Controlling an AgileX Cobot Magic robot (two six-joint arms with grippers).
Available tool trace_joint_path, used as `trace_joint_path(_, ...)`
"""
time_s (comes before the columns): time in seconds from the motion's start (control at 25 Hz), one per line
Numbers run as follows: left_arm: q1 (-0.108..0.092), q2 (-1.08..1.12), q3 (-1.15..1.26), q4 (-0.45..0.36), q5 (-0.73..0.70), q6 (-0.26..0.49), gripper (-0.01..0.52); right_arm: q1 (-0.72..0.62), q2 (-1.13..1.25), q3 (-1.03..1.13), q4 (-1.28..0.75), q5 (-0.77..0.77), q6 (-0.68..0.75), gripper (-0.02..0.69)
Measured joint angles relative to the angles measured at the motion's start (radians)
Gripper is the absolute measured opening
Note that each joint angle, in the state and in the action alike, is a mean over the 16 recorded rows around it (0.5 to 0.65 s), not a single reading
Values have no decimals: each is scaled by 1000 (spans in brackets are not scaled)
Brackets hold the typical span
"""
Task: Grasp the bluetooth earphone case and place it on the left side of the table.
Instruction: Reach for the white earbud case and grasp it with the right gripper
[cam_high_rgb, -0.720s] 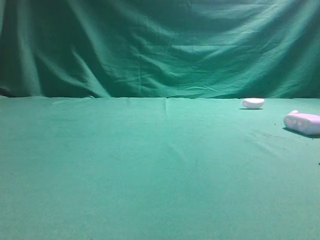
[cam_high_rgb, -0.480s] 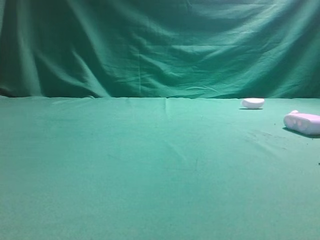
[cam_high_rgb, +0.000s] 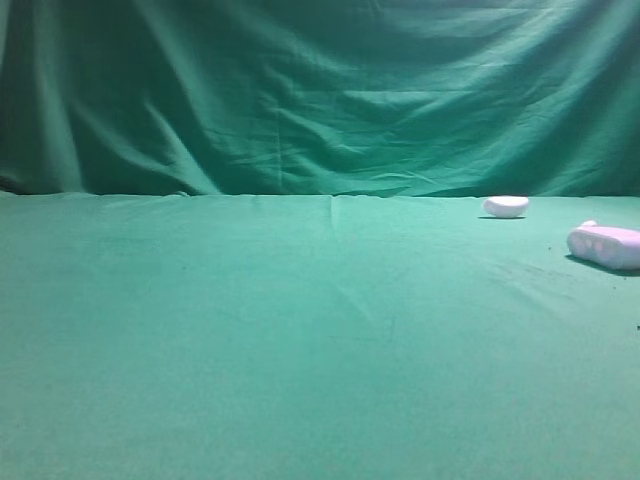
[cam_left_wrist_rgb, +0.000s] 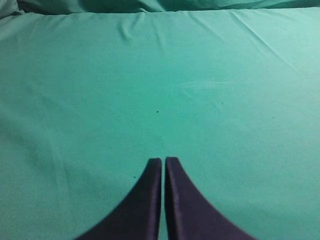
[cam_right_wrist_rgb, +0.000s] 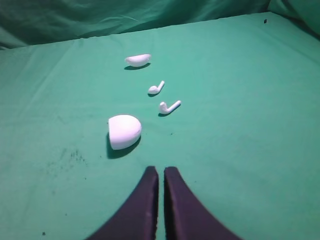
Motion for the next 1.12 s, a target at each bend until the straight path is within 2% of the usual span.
trace_joint_path(0.36,0,0,0,0,0,0,0,0,2,-8,-74,-307,39,0)
trace_joint_path(0.52,0,0,0,0,0,0,0,0,34,-60,-30,-363,60,0)
trace_joint_path(0.72,0,0,0,0,0,0,0,0,150,-176,46,-288,75,0)
trace_joint_path(1.12,0,0,0,0,0,0,0,11,602,-470,117,54,42,0)
